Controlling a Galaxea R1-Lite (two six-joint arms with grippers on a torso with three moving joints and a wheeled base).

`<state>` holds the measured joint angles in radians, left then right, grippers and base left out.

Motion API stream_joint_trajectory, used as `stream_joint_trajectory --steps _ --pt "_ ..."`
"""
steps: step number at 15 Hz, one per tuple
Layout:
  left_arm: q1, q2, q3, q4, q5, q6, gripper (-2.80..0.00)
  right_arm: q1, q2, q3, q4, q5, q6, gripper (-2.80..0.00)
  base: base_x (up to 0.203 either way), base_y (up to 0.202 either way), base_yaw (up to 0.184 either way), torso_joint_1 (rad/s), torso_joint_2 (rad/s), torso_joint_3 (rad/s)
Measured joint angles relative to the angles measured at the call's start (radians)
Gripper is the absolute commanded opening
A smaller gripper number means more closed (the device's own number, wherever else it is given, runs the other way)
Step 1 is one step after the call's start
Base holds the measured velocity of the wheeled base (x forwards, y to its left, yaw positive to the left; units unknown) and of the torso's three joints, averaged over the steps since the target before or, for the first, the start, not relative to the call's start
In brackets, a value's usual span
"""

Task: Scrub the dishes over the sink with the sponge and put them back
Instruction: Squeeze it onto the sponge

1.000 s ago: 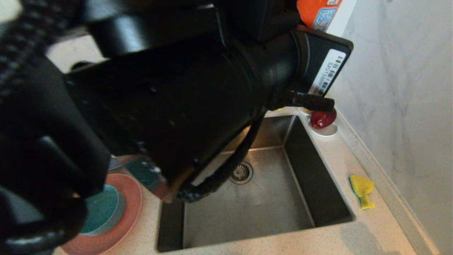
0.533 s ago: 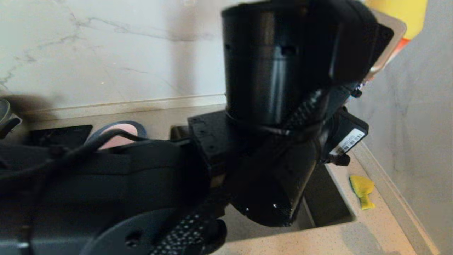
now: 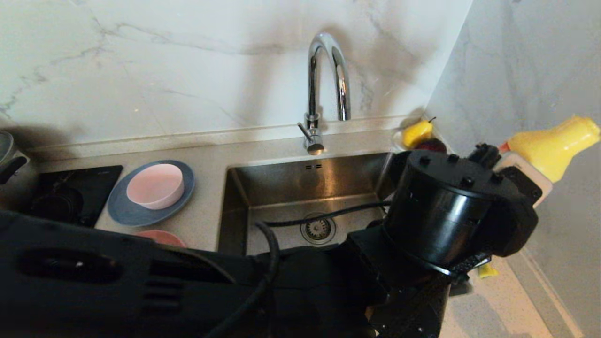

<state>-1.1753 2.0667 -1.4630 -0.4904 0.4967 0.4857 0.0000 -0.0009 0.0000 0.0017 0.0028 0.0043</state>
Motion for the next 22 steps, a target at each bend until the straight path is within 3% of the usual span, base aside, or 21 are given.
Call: stream_joint_trajectory --steps 9,12,15,22 --pt "0.0 0.119 -0.093 0.2 0.004 0.12 -2.8 0.0 0.0 0.0 0.0 0.0 0.0 -2.8 0.0 0.0 0.0 0.0 0.0 0.0" --pt "0.001 0.164 -0.193 0.234 0.007 0.148 -2.8 0.0 0.0 0.0 0.0 0.0 0.0 -2.8 0.0 0.0 0.0 0.0 0.0 0.0" --pt "0.001 0.219 -0.292 0.34 0.011 0.192 -2.8 0.0 0.0 0.0 0.0 0.0 0.0 -2.8 0.0 0.0 0.0 0.0 0.0 0.0" --pt "0.007 0.274 -0.305 0.395 0.055 0.294 -2.8 0.0 0.0 0.0 0.0 0.0 0.001 -2.8 0.0 0.0 0.0 0.0 0.0 0.0"
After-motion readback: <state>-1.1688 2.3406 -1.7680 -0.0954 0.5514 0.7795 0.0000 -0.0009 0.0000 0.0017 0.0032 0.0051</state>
